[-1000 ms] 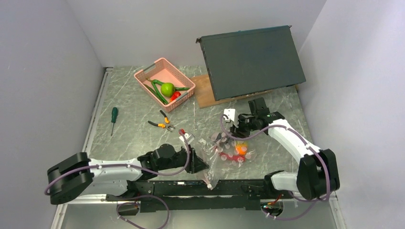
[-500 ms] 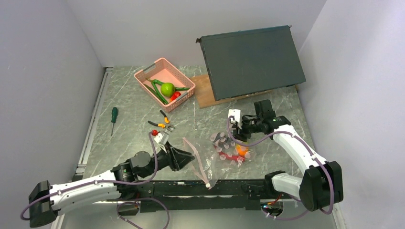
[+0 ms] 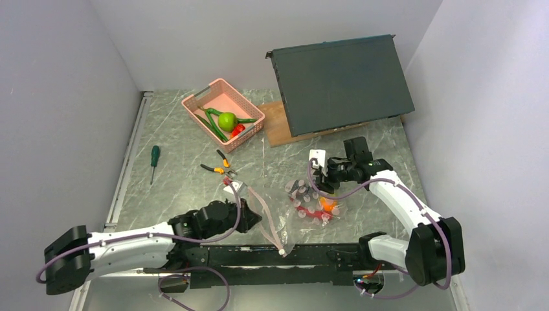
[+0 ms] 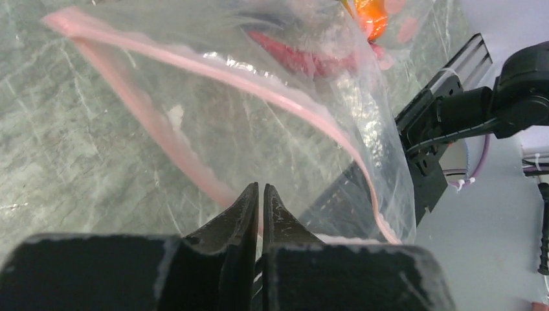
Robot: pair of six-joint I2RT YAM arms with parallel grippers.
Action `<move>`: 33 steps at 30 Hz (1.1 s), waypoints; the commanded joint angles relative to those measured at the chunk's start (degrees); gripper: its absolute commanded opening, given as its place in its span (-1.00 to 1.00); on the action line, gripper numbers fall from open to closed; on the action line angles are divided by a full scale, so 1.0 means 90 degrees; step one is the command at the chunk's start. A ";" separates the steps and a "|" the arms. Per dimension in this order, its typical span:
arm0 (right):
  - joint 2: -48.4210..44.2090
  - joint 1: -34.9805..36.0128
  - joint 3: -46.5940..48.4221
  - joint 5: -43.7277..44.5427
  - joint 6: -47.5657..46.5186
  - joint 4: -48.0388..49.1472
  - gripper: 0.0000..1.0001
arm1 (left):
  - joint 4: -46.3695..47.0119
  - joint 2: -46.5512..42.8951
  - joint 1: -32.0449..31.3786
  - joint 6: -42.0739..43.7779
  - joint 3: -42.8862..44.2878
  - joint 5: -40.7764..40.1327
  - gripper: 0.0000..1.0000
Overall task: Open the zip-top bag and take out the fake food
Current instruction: Pick up the fake fruit from the zipper food storage bag.
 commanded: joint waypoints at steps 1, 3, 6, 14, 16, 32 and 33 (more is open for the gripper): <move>0.0138 0.0077 -0.0074 0.0044 -0.0019 0.0266 0.06 | 0.0803 0.0763 -0.0031 0.0083 0.0604 -0.0002 -0.78; 0.0220 0.0156 -0.0097 0.0188 0.0006 0.0331 0.06 | 0.1169 0.1179 -0.0029 0.0060 0.0738 0.0040 -0.78; 0.0341 0.0317 -0.0136 0.0435 0.0111 0.0524 0.12 | 0.1654 0.1713 -0.0031 -0.0091 0.0797 -0.0047 -0.78; 0.0822 0.0725 -0.0175 0.1097 0.0448 0.1077 0.24 | 0.2999 0.2867 -0.0025 -0.0649 0.0547 -0.0567 -0.76; 0.0985 0.0855 -0.0136 0.1335 0.0533 0.1179 0.24 | 0.3260 0.3108 -0.0025 -0.0623 0.0588 -0.0529 -0.77; 0.1203 0.1047 0.0207 0.0252 0.0383 0.0507 -1.00 | 0.5538 0.4620 0.0473 -0.1113 0.0481 -0.0042 -0.69; 0.1173 0.1045 0.0257 0.0070 0.0368 0.0434 -1.00 | 0.5732 0.4704 0.0495 -0.1161 0.0413 -0.0017 -0.63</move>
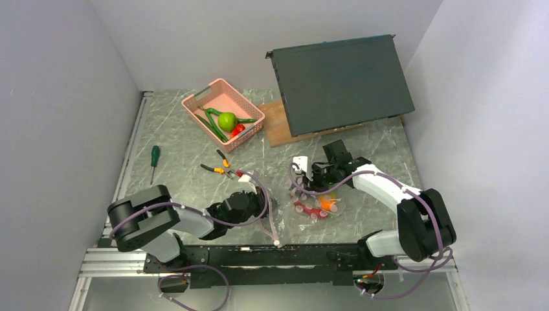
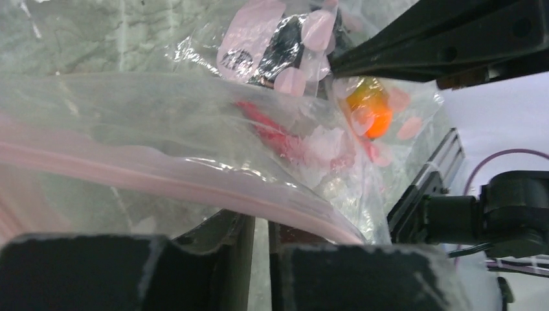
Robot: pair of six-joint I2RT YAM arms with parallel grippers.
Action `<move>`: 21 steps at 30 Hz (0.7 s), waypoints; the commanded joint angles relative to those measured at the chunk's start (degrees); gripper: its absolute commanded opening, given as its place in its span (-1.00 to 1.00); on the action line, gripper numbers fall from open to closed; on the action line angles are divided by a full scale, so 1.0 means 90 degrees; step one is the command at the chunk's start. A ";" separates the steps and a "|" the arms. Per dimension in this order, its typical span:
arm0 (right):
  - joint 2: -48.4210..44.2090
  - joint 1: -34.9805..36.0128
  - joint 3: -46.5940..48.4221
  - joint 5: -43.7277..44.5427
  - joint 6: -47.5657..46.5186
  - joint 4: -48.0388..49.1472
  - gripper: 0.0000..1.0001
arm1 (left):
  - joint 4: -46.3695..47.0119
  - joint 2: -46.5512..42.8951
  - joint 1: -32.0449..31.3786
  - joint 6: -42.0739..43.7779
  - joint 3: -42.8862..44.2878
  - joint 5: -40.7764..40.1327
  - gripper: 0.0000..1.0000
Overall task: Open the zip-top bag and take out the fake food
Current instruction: Pick up the fake fruit from the zipper food storage bag.
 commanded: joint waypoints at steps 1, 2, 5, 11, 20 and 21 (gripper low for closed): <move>-0.0100 0.0070 0.0426 -0.1100 -0.0129 -0.0445 -1.00 | 0.1668 0.0291 0.0107 -0.0269 -0.0214 0.0301 -0.59; -0.0174 0.0072 0.0442 -0.1256 -0.0150 -0.0486 -1.00 | 0.1855 0.0348 0.0122 -0.0297 -0.0269 0.0325 -0.56; -0.0434 0.0071 0.0493 -0.1693 -0.0199 -0.0581 -1.00 | 0.2174 0.0512 0.0142 -0.0412 -0.0368 0.0367 -0.54; -0.0892 -0.0066 0.0515 -0.1799 -0.0203 -0.0623 -1.00 | 0.2579 0.0786 0.0181 -0.0517 -0.0360 0.0498 -0.65; -0.0695 -0.0099 0.0314 -0.0844 -0.0223 -0.0206 0.31 | 0.3949 0.0790 0.0233 -0.0198 -0.0790 0.0594 -1.00; -0.0709 -0.0082 0.0302 -0.0986 -0.0301 -0.0254 0.35 | 0.3972 0.0762 0.0233 -0.0173 -0.0814 0.0602 -1.00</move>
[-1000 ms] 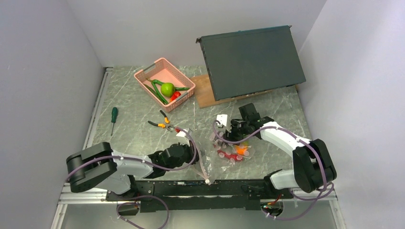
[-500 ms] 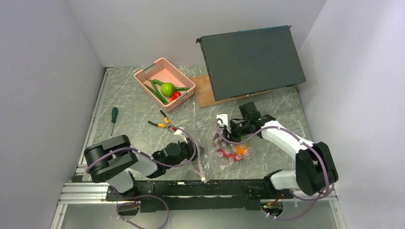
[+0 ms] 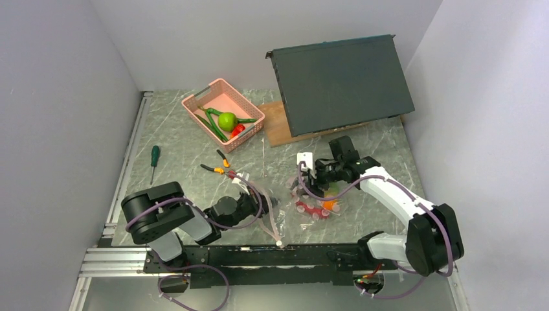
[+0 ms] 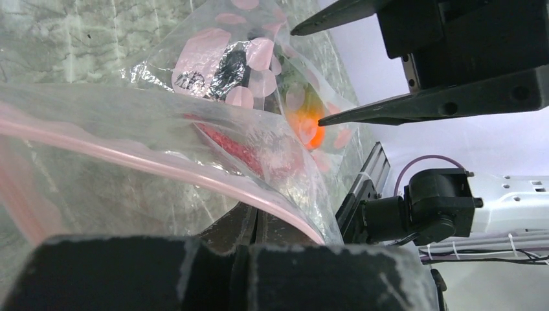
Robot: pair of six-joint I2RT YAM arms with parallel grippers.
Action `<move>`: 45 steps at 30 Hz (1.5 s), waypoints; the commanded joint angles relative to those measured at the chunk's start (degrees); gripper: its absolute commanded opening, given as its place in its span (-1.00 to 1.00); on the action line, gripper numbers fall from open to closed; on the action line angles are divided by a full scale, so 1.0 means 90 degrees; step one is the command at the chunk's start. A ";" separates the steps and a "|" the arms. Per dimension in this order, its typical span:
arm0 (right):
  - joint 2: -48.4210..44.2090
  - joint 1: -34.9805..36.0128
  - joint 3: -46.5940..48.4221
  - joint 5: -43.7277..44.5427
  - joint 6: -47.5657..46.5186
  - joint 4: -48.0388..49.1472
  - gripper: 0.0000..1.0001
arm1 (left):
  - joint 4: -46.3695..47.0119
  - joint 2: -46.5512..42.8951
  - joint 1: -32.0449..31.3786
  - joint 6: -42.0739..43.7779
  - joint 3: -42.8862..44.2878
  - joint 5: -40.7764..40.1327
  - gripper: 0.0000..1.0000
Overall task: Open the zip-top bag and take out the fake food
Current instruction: Pick up the fake fruit from the zipper food storage bag.
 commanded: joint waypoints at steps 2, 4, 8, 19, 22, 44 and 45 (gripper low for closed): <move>-0.0035 0.0137 0.0006 -0.0451 -0.0458 -0.0034 0.44 | 0.1008 -0.0125 0.0025 0.0239 -0.0137 0.0172 -1.00; -0.0007 0.0451 0.0033 -0.0719 -0.0753 -0.0225 0.52 | 0.0953 -0.0132 0.0025 0.0280 -0.0063 0.0327 -1.00; 0.0402 0.0966 0.0253 -0.0380 -0.0707 -0.0237 0.53 | 0.0872 -0.0087 0.0025 0.0331 0.0123 0.0632 -1.00; 0.0204 0.1226 0.0228 0.0370 -0.0216 0.0343 -1.00 | 0.0482 0.0077 0.0025 0.0112 0.0337 0.0657 -0.63; -0.0094 0.1220 0.0263 0.0103 -0.0152 0.0330 -1.00 | 0.0267 0.0277 0.0015 -0.0068 0.0451 0.0599 -0.45; -0.0647 0.0749 0.0264 0.0080 -0.0032 -0.0016 -0.34 | -0.2310 0.0379 0.0015 -0.0937 0.1320 -0.0640 0.23; -0.0659 0.0624 0.0281 0.0140 -0.0061 -0.0056 -0.32 | -0.2354 0.0399 0.0015 -0.0957 0.1353 -0.0655 0.24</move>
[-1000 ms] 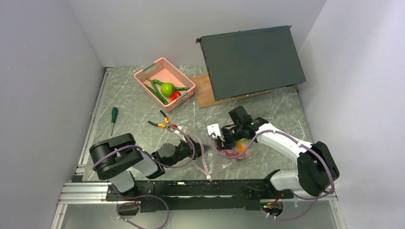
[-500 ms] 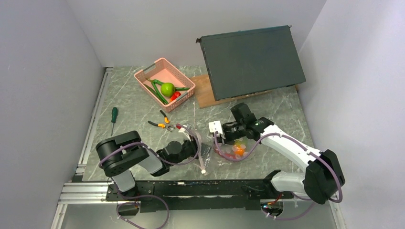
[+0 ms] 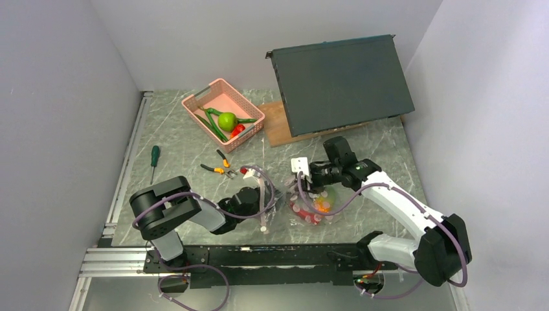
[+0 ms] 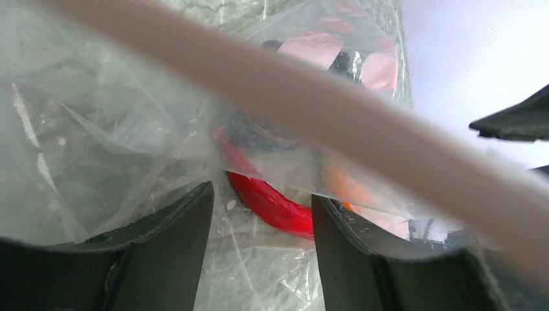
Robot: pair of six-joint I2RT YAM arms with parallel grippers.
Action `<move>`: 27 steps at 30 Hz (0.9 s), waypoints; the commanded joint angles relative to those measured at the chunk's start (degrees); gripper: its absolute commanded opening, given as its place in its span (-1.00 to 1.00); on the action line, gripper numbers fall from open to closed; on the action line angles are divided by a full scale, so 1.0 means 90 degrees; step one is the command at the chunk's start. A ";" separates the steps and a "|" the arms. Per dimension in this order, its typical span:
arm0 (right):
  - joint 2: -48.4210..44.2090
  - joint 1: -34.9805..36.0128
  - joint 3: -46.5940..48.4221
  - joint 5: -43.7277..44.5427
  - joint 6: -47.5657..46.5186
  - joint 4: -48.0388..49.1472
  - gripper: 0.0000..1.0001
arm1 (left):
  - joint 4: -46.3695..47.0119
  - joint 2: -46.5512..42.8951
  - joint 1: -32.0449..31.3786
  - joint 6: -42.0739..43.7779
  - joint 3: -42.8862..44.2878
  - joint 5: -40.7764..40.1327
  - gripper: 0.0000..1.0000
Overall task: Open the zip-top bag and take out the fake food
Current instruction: Pick up the fake fruit from the zipper food storage bag.
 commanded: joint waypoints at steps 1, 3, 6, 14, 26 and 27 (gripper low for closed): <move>-0.0197 -0.0363 0.0054 0.0187 -0.0045 0.0013 -0.30 | -0.0135 0.0031 0.0008 -0.0244 0.0116 -0.0290 0.24; -0.0234 -0.0547 -0.0001 0.0348 -0.0054 0.0050 -0.19 | -0.0093 0.0089 0.0012 -0.0230 0.0159 -0.0293 0.24; -0.0021 -0.0620 -0.0282 0.0931 0.0076 0.0485 -0.04 | 0.0243 0.0202 0.0035 -0.0188 0.0157 -0.0205 0.24; 0.1105 -0.0555 -0.0156 0.1532 0.0564 0.0729 -0.02 | 0.0813 0.0403 0.0113 0.0109 0.0243 0.0166 0.24; 0.1824 -0.0449 -0.0014 0.1410 0.0495 0.0531 -0.29 | 0.0927 0.0834 0.0331 -0.0024 0.0448 0.0256 0.22; 0.1845 -0.0446 -0.0006 0.1375 0.0486 0.0501 -0.32 | 0.0991 0.0878 0.0359 -0.0026 0.0454 0.0273 0.22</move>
